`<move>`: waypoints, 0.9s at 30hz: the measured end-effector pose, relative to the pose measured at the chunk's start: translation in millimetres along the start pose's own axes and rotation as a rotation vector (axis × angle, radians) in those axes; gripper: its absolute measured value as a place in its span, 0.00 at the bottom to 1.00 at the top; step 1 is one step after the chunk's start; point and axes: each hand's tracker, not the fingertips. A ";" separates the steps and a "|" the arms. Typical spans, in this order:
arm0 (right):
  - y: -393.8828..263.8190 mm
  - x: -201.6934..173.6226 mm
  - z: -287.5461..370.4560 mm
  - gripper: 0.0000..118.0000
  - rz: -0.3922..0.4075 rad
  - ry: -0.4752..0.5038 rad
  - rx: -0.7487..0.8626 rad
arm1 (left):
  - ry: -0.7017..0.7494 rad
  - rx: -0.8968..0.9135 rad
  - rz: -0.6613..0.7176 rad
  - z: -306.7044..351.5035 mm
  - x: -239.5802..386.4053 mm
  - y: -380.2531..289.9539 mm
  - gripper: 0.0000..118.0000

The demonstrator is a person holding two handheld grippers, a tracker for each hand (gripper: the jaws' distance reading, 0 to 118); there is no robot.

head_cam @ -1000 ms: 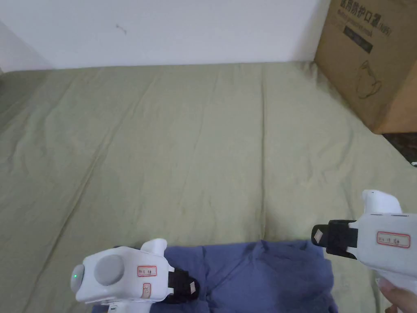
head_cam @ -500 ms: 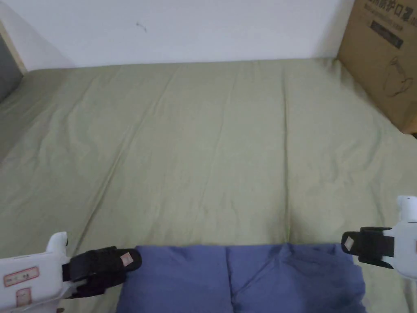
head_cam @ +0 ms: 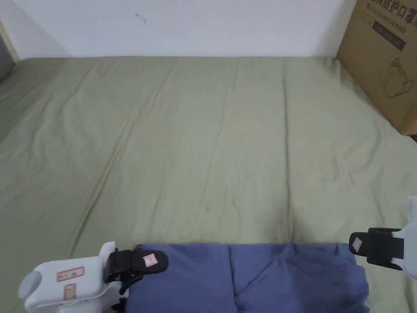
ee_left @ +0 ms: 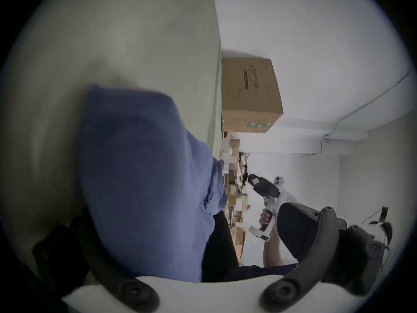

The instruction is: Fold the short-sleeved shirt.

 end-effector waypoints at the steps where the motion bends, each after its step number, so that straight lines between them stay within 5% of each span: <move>1: -0.6 0.1 0.1 0.00 -0.002 0.001 0.000 | 0.004 -0.007 -0.030 -3.6 -0.7 1.5 1.00; 4: -3.5 0.5 -0.8 0.00 -0.012 0.012 -0.006 | -0.026 0.034 0.011 4.9 -8.1 1.2 0.98; 5: -5.0 0.4 -1.3 0.00 -0.013 0.014 -0.008 | 0.011 0.048 0.022 12.9 -11.5 0.9 0.87; 6: -6.1 0.9 -1.9 0.00 -0.012 0.016 -0.010 | 0.131 0.058 0.031 20.7 -17.6 0.6 0.59; 7: -6.9 1.1 -2.5 0.00 -0.012 0.016 -0.013 | 0.322 0.041 0.017 23.3 -22.7 -0.1 0.10; 9: -8.1 1.0 -3.5 0.00 -0.012 0.020 -0.020 | 0.157 0.073 0.020 22.0 -8.0 -3.4 0.10; 11: -8.6 -0.2 -2.5 0.00 -0.013 0.025 -0.020 | 0.331 0.055 -0.059 13.0 9.8 -6.2 0.10; 16: -2.5 -2.9 4.8 0.00 -0.004 0.048 -0.004 | 0.370 0.133 -0.213 31.6 96.9 -36.1 0.11; 21: 6.0 -7.0 5.9 0.00 0.011 0.070 0.014 | 0.796 0.341 -0.318 78.6 163.4 -40.2 0.11; 23: 6.9 -9.3 4.9 0.00 0.007 0.084 0.019 | 1.082 0.388 -0.378 78.3 184.3 -48.2 0.11; 27: 2.7 -16.5 3.7 0.00 0.000 0.126 0.021 | 1.152 0.296 -0.509 53.0 183.4 -46.8 0.11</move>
